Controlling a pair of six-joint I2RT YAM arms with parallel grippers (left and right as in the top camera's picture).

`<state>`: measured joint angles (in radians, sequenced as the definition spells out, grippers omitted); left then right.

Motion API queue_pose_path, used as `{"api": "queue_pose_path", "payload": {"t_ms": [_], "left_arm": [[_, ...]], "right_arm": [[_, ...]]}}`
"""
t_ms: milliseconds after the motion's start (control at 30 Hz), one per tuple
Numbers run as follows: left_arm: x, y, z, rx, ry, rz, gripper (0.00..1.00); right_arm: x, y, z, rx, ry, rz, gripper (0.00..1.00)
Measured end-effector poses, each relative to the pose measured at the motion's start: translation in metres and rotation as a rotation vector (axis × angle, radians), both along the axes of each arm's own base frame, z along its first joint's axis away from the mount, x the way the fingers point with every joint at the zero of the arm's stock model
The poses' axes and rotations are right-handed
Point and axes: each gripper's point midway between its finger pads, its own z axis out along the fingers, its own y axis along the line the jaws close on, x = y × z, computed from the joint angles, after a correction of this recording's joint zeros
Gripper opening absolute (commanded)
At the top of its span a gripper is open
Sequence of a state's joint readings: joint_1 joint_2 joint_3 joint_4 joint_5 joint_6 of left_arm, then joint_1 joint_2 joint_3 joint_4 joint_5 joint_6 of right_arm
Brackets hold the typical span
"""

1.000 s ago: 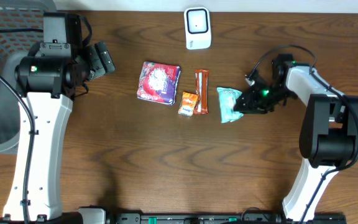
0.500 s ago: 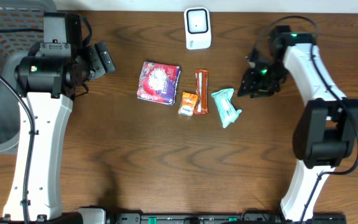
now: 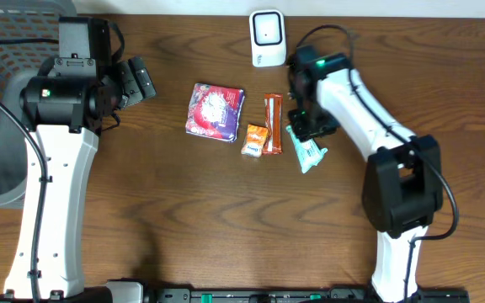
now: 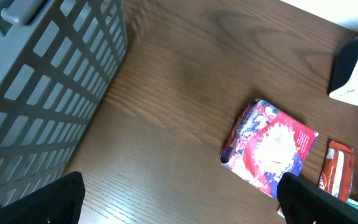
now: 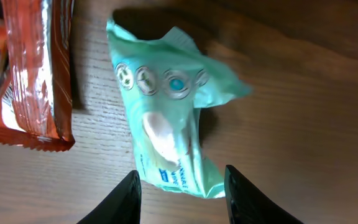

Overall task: Scan the item barcode
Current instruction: 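Carry the green packet up to the scanner face with the right gripper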

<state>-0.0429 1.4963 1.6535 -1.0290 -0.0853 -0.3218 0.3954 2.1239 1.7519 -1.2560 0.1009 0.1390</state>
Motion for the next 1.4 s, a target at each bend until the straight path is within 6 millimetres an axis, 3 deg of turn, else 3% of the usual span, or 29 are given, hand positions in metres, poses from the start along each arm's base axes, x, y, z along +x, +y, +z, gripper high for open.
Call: {"api": "queue_pose_path", "payload": {"t_ms": [133,300,667,833,967,1167,1300,1400], "left_arm": [[0.0,0.0,0.0,0.0,0.0,0.0,0.98],[0.0,0.0,0.0,0.0,0.0,0.0,0.98],[0.0,0.0,0.0,0.0,0.0,0.0,0.98],[0.0,0.0,0.0,0.0,0.0,0.0,0.98],[0.0,0.0,0.0,0.0,0.0,0.0,0.98],[0.0,0.0,0.0,0.0,0.0,0.0,0.98],[0.0,0.0,0.0,0.0,0.0,0.0,0.98],[0.0,0.0,0.0,0.0,0.0,0.0,0.98]], "right_arm": [[-0.001,0.009,0.0,-0.07,-0.044,0.023,0.38],[-0.001,0.016,-0.015,-0.108,-0.091,0.041,0.39],[-0.007,0.0,-0.056,-0.213,-0.156,0.037,0.42],[-0.004,-0.003,-0.057,-0.217,-0.195,0.03,0.23],[-0.004,-0.001,-0.057,-0.2,-0.193,0.018,0.19],[0.004,0.003,-0.05,-0.056,-0.125,-0.051,0.12],[0.034,0.015,-0.028,0.144,-0.133,-0.115,0.08],[0.07,0.024,0.0,0.332,-0.204,-0.155,0.06]]}}
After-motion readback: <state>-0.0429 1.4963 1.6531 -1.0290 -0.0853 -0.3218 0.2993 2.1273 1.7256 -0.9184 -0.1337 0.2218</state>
